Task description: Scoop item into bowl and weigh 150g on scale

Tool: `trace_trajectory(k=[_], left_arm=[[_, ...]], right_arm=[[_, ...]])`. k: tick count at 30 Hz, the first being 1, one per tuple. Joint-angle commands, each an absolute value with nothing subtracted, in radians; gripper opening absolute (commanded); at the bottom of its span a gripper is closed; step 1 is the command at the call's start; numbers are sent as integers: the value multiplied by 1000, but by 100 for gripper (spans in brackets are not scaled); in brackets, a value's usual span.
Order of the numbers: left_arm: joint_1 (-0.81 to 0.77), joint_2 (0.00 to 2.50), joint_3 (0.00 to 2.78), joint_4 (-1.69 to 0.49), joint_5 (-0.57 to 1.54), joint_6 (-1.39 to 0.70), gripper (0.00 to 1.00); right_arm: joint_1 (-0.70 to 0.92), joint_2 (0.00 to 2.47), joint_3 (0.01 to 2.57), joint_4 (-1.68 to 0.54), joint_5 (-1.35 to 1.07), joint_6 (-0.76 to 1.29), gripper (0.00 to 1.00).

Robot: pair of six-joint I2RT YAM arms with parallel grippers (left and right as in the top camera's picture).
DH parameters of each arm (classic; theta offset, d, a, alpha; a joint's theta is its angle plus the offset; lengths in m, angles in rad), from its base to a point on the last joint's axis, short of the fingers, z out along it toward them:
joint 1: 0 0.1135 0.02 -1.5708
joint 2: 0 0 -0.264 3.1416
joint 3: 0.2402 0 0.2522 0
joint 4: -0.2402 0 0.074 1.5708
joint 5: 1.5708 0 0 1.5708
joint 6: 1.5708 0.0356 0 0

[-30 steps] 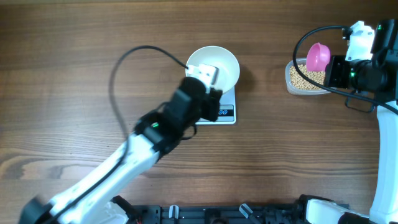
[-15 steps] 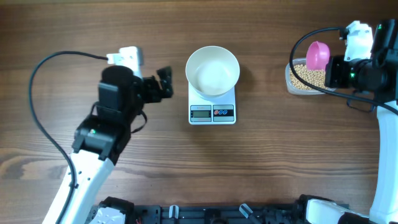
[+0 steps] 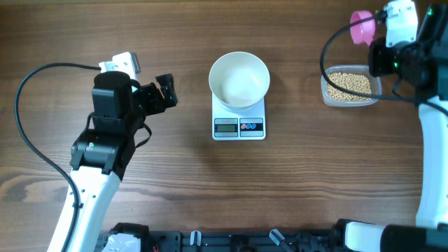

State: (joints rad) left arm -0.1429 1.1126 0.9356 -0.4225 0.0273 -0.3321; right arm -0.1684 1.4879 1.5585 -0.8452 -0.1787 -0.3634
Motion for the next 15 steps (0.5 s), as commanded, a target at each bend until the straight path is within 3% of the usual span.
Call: trace_trajectory(k=[1, 3, 7, 9, 15], left_arm=[[-138, 1115, 935, -411, 67, -396, 85], [-138, 1115, 935, -405, 99, -408, 67], [-139, 1115, 935, -410, 170, -408, 12], [-142, 1115, 935, -410, 225, -409, 4], [-179, 1124, 935, -429, 390, -488, 4]], right_arm=[[-171, 1550, 1551, -755, -186, -388, 4], [-171, 1554, 1552, -707, -201, -357, 4], [-171, 1536, 1592, -754, -257, -239, 4], [-171, 1505, 1606, -826, -357, -216, 4], [-172, 1417, 1606, -991, -368, -37, 4]])
